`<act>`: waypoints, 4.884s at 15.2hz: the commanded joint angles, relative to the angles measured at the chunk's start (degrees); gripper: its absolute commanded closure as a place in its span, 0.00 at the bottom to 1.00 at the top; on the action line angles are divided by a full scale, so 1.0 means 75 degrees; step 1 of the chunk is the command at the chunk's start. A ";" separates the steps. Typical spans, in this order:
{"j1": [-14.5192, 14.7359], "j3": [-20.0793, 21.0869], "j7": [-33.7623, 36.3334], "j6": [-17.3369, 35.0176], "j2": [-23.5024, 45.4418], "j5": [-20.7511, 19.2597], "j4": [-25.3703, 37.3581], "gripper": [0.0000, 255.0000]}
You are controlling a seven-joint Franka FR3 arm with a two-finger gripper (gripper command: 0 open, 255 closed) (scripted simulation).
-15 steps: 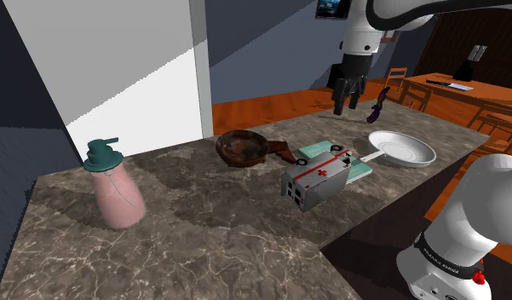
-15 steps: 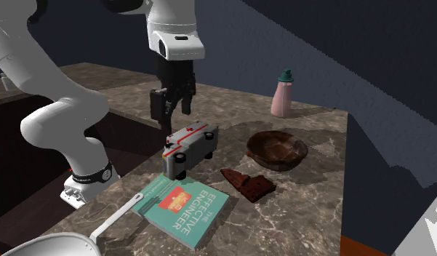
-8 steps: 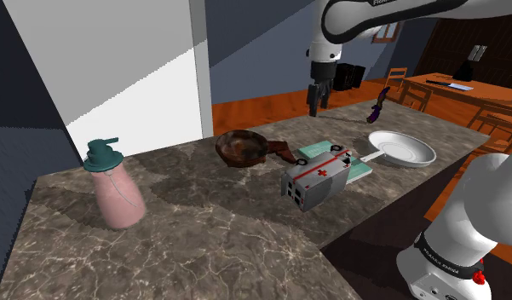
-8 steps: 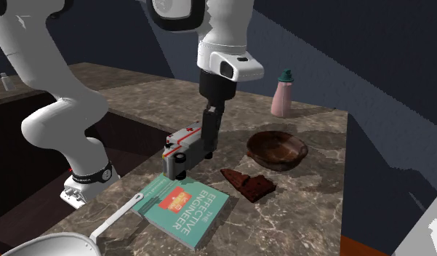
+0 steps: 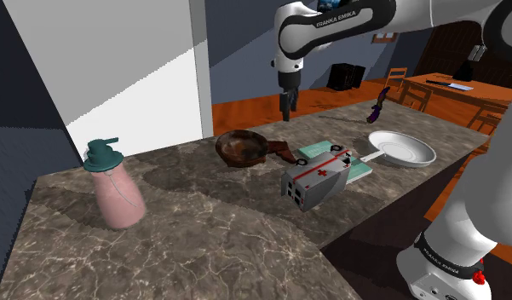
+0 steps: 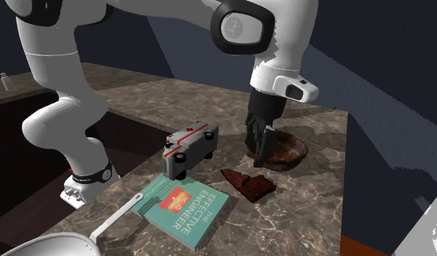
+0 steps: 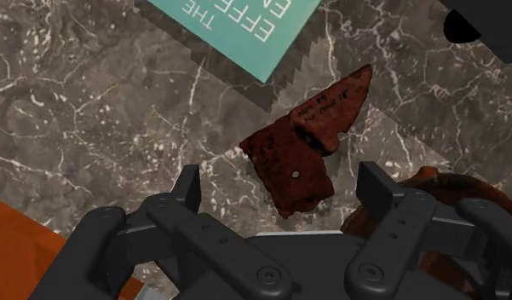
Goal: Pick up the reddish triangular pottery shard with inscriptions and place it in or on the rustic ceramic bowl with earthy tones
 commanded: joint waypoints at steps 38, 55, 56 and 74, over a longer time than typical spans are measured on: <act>0.0131 0.0555 -0.2171 0.2912 0.0892 -0.0182 -0.1072 0.00; 0.0119 0.0536 -0.2158 0.3326 0.1126 -0.0200 -0.1250 1.00; 0.0118 0.0536 -0.2159 0.3329 0.1126 -0.0200 -0.1254 1.00; 0.0125 0.0549 -0.2275 0.2045 0.0501 -0.0140 -0.0592 1.00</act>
